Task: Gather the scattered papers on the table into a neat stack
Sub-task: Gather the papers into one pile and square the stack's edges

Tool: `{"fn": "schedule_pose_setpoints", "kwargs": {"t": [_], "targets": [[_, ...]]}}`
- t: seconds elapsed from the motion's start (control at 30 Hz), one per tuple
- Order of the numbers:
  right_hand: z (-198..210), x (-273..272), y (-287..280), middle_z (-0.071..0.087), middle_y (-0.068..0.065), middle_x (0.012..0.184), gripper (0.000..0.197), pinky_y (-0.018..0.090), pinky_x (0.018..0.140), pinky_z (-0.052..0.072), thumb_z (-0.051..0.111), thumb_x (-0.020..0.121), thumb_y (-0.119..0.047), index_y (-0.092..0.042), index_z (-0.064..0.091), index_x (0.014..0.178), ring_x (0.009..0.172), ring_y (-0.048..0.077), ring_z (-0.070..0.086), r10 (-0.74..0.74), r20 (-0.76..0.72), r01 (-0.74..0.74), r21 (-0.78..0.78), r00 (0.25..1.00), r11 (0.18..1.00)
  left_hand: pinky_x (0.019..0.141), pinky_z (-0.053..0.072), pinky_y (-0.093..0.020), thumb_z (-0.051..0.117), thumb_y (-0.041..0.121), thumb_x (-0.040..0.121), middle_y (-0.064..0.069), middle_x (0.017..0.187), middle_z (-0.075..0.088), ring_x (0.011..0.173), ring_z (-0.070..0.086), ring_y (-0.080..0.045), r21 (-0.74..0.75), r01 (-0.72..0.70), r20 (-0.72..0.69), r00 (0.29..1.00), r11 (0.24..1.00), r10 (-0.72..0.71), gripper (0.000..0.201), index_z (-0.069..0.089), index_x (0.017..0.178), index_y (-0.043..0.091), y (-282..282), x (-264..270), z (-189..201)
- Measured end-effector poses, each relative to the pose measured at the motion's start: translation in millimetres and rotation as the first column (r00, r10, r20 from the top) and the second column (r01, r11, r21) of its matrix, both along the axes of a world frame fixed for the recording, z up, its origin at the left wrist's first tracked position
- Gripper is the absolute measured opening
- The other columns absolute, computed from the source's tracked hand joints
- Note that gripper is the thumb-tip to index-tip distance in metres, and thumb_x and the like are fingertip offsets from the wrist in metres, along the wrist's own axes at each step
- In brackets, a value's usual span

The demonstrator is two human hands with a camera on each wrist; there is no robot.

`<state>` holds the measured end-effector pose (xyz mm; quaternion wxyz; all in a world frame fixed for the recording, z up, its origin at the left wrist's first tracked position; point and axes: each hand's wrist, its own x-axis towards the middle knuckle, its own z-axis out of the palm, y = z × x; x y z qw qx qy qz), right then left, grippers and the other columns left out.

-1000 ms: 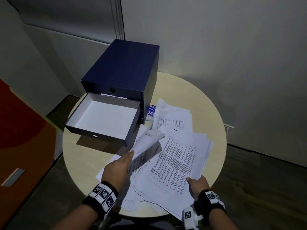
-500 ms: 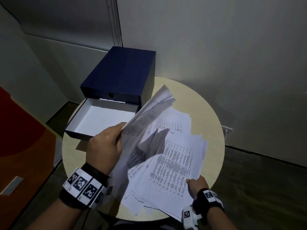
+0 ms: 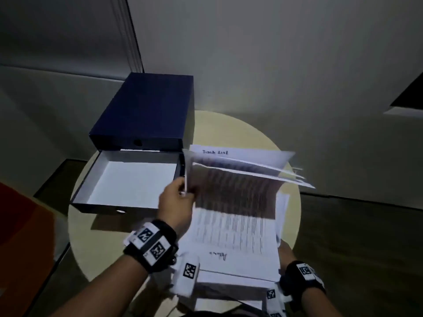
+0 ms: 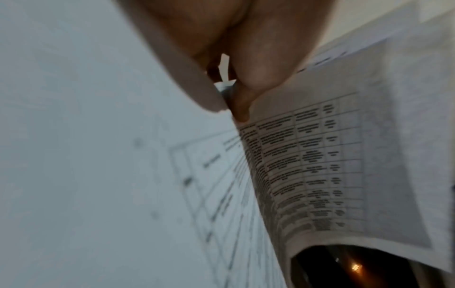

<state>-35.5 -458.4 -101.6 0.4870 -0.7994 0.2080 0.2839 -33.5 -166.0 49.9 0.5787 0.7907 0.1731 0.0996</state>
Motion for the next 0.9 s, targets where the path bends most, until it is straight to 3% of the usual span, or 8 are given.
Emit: {"fn": "schedule_pose_setpoints", "kwargs": {"t": [0.07, 0.17, 0.27, 0.33, 0.47, 0.53, 0.73, 0.9], "targets": [[7.4, -3.2, -3.9, 0.067, 0.0, 0.082, 0.013, 0.025, 0.059, 0.046, 0.057, 0.093, -0.018, -0.019, 0.061, 0.081, 0.068, 0.014, 0.058, -0.039, -0.008, 0.04, 0.02, 0.999, 0.999, 0.071, 0.053, -0.019, 0.063, 0.019, 0.092, 0.0, 0.093, 0.072, 0.087, 0.067, -0.018, 0.052, 0.074, -0.153, 0.986, 0.996, -0.065, 0.005, 0.068, 0.095, 0.019, -10.8, 1.1, -39.5], [-2.8, -11.0, -10.9, 0.07, 0.015, 0.118, 0.025, 0.029, 0.078, 0.052, 0.064, 0.09, -0.012, -0.006, 0.067, 0.113, 0.091, 0.021, 0.067, -0.178, -0.036, 0.181, 0.095, 0.983, 0.979, 0.094, 0.048, -0.04, 0.056, 0.026, 0.096, -0.02, 0.123, 0.063, 0.113, 0.061, -0.035, 0.074, 0.107, -0.388, 0.919, 0.991, -0.071, 0.03, 0.061, 0.118, 0.005, -17.9, 2.9, -87.6], [-29.0, -15.4, -17.6, 0.04, 0.007, 0.154, 0.093, 0.045, 0.107, 0.036, 0.067, 0.078, -0.063, -0.013, 0.035, 0.15, 0.138, 0.029, 0.042, -0.352, -0.162, 0.372, 0.116, 0.922, 0.921, 0.086, 0.043, -0.03, 0.047, 0.017, 0.099, -0.026, 0.12, 0.059, 0.1, 0.061, -0.035, 0.095, 0.137, -0.499, 0.864, 0.986, -0.072, 0.025, 0.055, 0.113, -0.002, -20.6, 6.2, -117.2], [-38.8, -18.0, -17.2, 0.044, 0.003, 0.151, 0.113, 0.046, 0.11, 0.036, 0.069, 0.06, -0.08, -0.019, 0.038, 0.15, 0.138, 0.028, 0.044, -0.337, -0.173, 0.36, 0.129, 0.926, 0.924, 0.084, 0.044, -0.031, 0.044, 0.014, 0.099, -0.023, 0.114, 0.059, 0.092, 0.059, -0.033, 0.062, 0.18, -0.537, 0.835, 0.982, -0.119, 0.018, 0.054, 0.108, 0.001, -23.5, 7.0, -128.7], [-59.9, -21.3, -25.1, 0.072, 0.001, 0.117, 0.103, 0.048, 0.097, 0.052, 0.091, 0.041, -0.062, -0.015, 0.061, 0.128, 0.104, 0.024, 0.069, -0.231, -0.021, 0.231, 0.043, 0.973, 0.972, 0.1, 0.048, -0.046, 0.049, 0.023, 0.096, -0.01, 0.127, 0.062, 0.115, 0.059, -0.036, -0.117, 0.326, -0.593, 0.735, 0.938, -0.329, 0.031, 0.057, 0.126, 0.02, -28.3, 9.1, -148.6], [-67.1, -20.9, -30.9, 0.073, 0.003, 0.101, 0.074, 0.04, 0.083, 0.056, 0.09, 0.063, -0.032, -0.008, 0.06, 0.126, 0.087, 0.023, 0.07, -0.231, -0.037, 0.233, 0.051, 0.972, 0.971, 0.093, 0.053, -0.047, 0.058, 0.027, 0.091, -0.006, 0.11, 0.07, 0.104, 0.065, -0.032, -0.122, 0.388, -0.565, 0.73, 0.914, -0.385, 0.024, 0.062, 0.115, 0.022, -31.3, 9.1, -149.0], [-81.2, -22.8, -38.8, 0.071, 0.009, 0.113, 0.059, 0.052, 0.099, 0.05, 0.072, 0.074, -0.011, -0.009, 0.056, 0.13, 0.101, 0.031, 0.069, -0.339, -0.068, 0.342, 0.037, 0.938, 0.939, 0.084, 0.041, -0.024, 0.054, 0.019, 0.093, -0.009, 0.112, 0.062, 0.098, 0.061, -0.027, 0.227, 0.263, -0.496, 0.86, 0.938, -0.121, 0.021, 0.058, 0.114, 0.023, 8.0, -0.5, -146.9], [-65.9, -20.4, -29.3, 0.069, 0.031, 0.106, 0.043, 0.054, 0.094, 0.05, 0.07, 0.077, -0.004, 0.0, 0.06, 0.118, 0.089, 0.034, 0.069, -0.414, -0.079, 0.418, 0.049, 0.907, 0.907, 0.104, 0.03, -0.038, 0.038, 0.045, 0.095, -0.01, 0.125, 0.064, 0.117, 0.056, -0.03, 0.509, 0.451, -0.793, 0.577, 0.733, 0.196, 0.044, 0.066, 0.117, 0.02, 77.3, -4.4, -151.1]]}}
